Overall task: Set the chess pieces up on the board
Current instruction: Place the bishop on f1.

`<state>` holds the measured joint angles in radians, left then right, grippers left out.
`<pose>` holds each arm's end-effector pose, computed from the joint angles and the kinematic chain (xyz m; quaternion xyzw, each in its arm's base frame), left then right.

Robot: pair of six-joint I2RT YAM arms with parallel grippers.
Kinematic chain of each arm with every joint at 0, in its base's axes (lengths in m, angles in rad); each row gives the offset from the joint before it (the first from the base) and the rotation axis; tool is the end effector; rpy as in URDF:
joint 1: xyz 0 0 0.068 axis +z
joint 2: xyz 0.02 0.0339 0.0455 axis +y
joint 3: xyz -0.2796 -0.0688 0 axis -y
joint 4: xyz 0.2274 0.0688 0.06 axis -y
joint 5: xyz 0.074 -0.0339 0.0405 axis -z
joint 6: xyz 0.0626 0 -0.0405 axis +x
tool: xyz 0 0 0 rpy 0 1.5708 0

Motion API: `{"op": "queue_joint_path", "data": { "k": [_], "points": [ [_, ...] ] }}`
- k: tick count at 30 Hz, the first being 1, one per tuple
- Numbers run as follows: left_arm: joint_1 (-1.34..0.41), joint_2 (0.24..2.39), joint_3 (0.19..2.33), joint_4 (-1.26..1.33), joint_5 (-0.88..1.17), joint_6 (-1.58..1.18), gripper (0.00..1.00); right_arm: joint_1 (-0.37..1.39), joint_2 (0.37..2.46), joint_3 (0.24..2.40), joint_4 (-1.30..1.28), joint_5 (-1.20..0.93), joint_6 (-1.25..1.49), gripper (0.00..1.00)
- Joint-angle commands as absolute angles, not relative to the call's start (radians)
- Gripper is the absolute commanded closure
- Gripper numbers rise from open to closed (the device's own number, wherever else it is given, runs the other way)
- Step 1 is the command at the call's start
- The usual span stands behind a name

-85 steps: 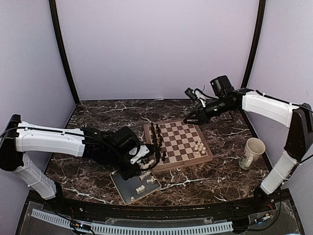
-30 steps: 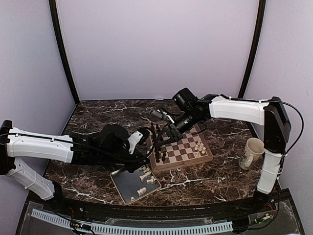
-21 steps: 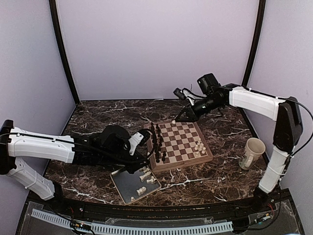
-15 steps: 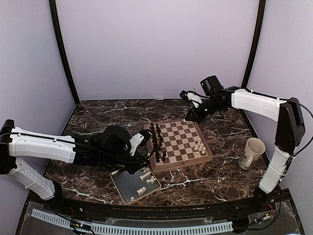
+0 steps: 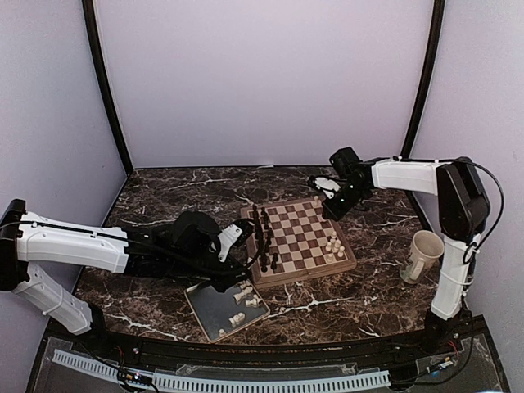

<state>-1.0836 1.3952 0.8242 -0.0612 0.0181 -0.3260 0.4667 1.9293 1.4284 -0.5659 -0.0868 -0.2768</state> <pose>0.1418 -0.2701 0.2357 0.3336 0.8271 -0.2991 0.3393 0.3657 0.1903 0.1993 -0.3615 0.8975 0.0654 0.2440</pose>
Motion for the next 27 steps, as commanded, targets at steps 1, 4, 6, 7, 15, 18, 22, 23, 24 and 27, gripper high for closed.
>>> {"op": "queue_joint_path", "data": {
  "k": [1,4,6,7,15,18,22,23,24,27],
  "points": [
    [-1.08,1.395,0.845,-0.074,0.028,-0.324,0.98,0.442,1.953,1.47,-0.56,-0.072,-0.258,0.94],
    [-1.08,1.401,0.847,-0.07,0.03,-0.324,0.98,0.432,1.964,1.474,-0.552,-0.085,-0.258,0.93],
    [-1.08,1.406,0.849,-0.068,0.034,-0.323,0.98,0.428,1.972,1.477,-0.546,-0.09,-0.258,0.93],
    [-1.08,1.41,0.85,-0.067,0.035,-0.321,0.98,0.428,1.977,1.48,-0.547,-0.094,-0.258,0.93],
    [-1.08,1.409,0.843,-0.063,0.037,-0.323,0.98,0.428,2.005,1.501,-0.559,-0.139,-0.258,0.92],
    [-1.08,1.407,0.838,-0.059,0.038,-0.325,0.98,0.429,2.006,1.5,-0.563,-0.146,-0.261,0.9],
    [-1.08,1.408,0.834,-0.053,0.04,-0.326,0.98,0.428,2.005,1.498,-0.564,-0.147,-0.263,0.84],
    [-1.08,1.409,0.834,-0.052,0.04,-0.325,0.98,0.428,2.004,1.499,-0.566,-0.145,-0.261,0.8],
    [-1.08,1.41,0.834,-0.052,0.042,-0.326,0.98,0.428,2.002,1.499,-0.566,-0.143,-0.26,0.76],
    [-1.08,1.413,0.837,-0.051,0.043,-0.325,0.98,0.428,1.981,1.504,-0.572,-0.138,-0.258,0.69]
  ]
}}
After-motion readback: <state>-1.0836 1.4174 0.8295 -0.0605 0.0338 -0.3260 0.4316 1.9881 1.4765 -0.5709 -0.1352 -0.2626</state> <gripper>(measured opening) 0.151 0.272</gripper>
